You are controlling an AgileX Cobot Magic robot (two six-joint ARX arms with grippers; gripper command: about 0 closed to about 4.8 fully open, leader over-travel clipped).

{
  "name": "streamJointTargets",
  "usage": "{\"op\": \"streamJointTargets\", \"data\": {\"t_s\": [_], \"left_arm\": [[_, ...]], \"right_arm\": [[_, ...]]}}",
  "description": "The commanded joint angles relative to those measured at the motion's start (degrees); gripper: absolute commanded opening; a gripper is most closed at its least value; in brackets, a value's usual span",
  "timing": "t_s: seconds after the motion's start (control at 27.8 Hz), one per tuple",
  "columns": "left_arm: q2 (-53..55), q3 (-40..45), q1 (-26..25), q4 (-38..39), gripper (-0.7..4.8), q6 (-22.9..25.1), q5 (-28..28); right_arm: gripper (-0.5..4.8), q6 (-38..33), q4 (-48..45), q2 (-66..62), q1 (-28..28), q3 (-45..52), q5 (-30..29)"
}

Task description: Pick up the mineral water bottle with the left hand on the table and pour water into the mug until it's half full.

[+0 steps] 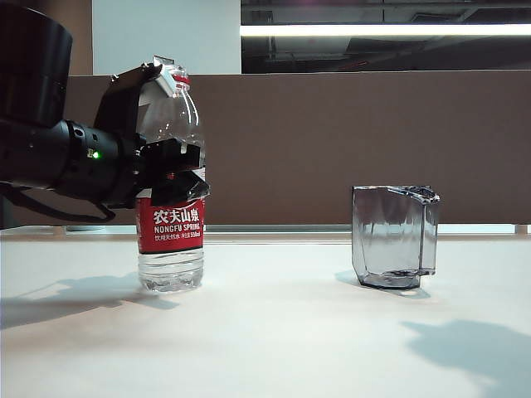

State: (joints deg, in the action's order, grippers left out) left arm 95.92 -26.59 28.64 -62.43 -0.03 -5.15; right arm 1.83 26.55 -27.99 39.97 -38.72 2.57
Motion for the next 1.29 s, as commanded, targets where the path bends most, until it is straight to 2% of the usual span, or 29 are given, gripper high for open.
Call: {"op": "streamJointTargets", "data": {"t_s": [0.04,0.43,0.5,0.54,1.01,1.11,1.29], "left_arm": [[-0.02,-0.07,0.11,-0.66,1.19,0.04,-0.15],[-0.02,-0.09,0.11,-1.79,1.19,0.02,-0.15],[-0.02,-0.09,0.11,-1.97,1.2,-3.48,-0.15],[-0.02,-0.09,0.11,-1.97,1.2,-3.67,-0.15],[-0.04,-0.28,0.11,-4.28,1.2,-3.34,-0.15],[-0.04,-2.03,0.11,-2.27,1.2,-3.34,-0.15],[-0.04,-8.96,0.33,7.5,1.2,-2.89,-0.15]], "right_arm": [[-0.05,0.13,-0.81,0.02,-0.02,-0.37,-0.11],[-0.06,0.13,-0.81,0.02,-0.02,-0.37,-0.11],[-0.05,0.13,-0.81,0.02,-0.02,-0.37,-0.11],[-0.05,0.13,-0.81,0.02,-0.02,-0.37,-0.11],[-0.06,0.13,-0.81,0.02,-0.02,-0.37,-0.11],[-0.05,0.13,-0.81,0.02,-0.02,-0.37,-0.11],[-0.05,0.11,-0.63,0.02,-0.02,-0.37,-0.11]]}}
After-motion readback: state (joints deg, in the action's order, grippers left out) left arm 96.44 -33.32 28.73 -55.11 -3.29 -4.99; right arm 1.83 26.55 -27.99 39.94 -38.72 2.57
